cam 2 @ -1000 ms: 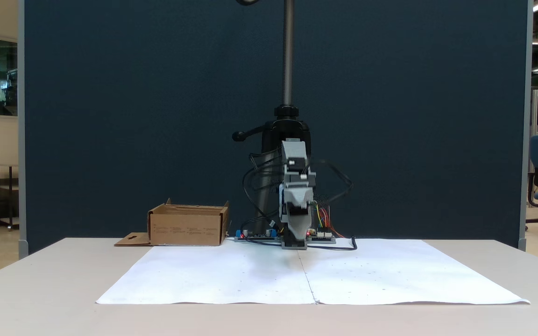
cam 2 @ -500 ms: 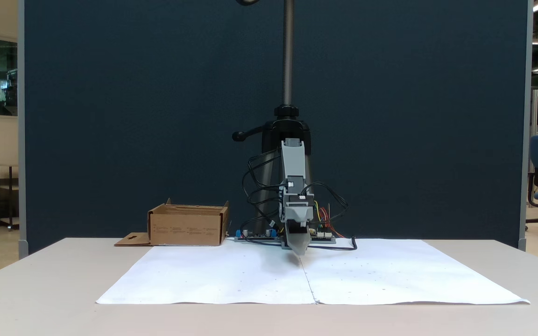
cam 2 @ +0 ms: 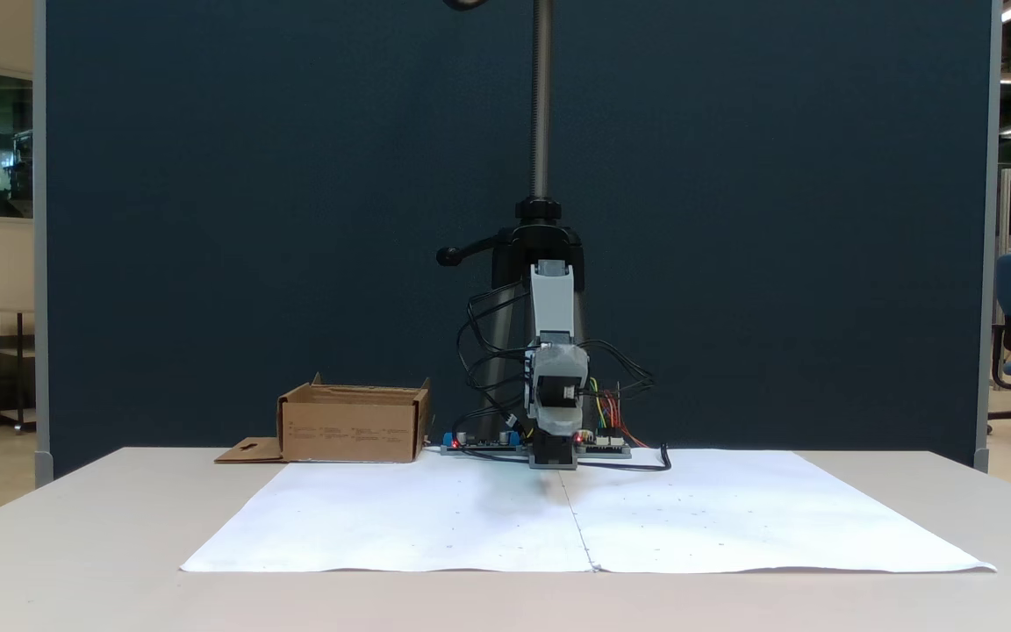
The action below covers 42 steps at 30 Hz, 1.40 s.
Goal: Grasp a green dice and put it in the bin.
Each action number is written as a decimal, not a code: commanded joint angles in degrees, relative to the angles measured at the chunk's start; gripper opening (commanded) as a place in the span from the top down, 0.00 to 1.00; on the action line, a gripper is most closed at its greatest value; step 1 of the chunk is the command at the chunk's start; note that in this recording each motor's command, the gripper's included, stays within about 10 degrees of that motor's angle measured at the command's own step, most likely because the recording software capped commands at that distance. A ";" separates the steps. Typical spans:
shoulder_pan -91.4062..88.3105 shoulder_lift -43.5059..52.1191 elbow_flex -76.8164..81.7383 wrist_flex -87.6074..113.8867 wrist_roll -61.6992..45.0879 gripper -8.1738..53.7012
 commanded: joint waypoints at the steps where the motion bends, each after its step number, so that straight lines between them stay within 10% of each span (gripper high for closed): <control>1: 0.88 6.06 4.39 -9.74 -3.25 0.17; 42: 1.05 5.98 4.39 -13.54 -2.99 0.15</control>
